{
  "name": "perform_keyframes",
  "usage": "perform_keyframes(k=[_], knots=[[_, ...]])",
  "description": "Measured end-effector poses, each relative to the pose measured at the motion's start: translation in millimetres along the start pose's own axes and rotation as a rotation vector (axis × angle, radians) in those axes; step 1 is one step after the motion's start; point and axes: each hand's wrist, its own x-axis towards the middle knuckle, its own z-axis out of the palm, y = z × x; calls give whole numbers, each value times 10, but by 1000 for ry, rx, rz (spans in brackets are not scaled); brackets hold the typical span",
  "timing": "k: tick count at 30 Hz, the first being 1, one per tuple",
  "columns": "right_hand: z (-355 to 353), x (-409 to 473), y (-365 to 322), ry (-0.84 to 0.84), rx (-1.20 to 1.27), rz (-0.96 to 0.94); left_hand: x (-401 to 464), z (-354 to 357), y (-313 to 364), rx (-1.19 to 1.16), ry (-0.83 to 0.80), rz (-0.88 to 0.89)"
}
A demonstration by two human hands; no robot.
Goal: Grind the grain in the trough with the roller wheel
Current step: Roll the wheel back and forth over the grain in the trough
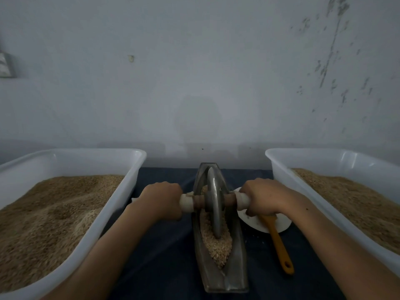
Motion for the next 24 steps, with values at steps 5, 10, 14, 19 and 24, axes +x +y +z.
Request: perform_keyframes(k=[5,10,14,19,24], knots=[[92,52,18,112,25,10,-5,26,36,37,104,-39],[213,108,48,304,59,22,-9,83,85,57,317,-51],[188,92,57,205,75,20,-11,73,70,83,291,-29],[46,49,48,1,66,10,-8,34,24,67,125,-9],[49,50,42,-19,79,18,2,28,16,50,103,-6]])
